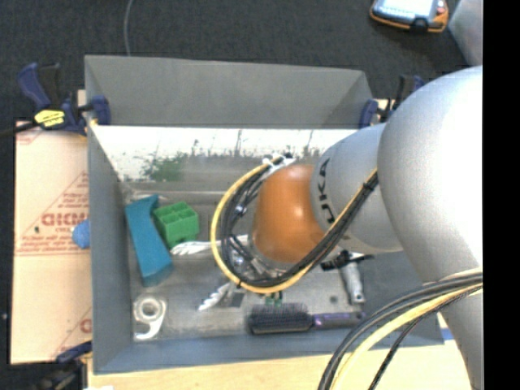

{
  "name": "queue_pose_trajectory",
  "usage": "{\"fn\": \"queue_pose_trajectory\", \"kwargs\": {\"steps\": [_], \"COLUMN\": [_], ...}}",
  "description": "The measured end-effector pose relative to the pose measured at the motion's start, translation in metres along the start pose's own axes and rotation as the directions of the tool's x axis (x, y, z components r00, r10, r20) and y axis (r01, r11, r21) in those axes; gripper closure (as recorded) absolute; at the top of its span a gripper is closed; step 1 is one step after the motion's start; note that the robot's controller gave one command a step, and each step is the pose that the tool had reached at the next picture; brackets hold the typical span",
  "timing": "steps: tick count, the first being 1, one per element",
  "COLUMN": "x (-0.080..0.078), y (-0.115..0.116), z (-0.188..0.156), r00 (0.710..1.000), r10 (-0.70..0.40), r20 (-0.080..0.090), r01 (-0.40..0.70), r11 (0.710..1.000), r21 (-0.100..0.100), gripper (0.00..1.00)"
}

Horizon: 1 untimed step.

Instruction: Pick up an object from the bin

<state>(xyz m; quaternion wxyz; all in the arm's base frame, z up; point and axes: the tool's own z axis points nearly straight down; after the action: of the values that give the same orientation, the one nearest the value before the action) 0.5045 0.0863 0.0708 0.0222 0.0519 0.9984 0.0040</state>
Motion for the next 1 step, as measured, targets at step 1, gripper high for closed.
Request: {"fn": "queue_pose_trajectory", "kwargs": {"steps": [1], "x": [0.0], "y": [0.0], "z": [0.0], "r00": [1.0], "r10": [0.0], "r20": [0.0], "r01": [0.0], "r11": [1.0], "r21": [0.0], "gripper": [1.0]}}
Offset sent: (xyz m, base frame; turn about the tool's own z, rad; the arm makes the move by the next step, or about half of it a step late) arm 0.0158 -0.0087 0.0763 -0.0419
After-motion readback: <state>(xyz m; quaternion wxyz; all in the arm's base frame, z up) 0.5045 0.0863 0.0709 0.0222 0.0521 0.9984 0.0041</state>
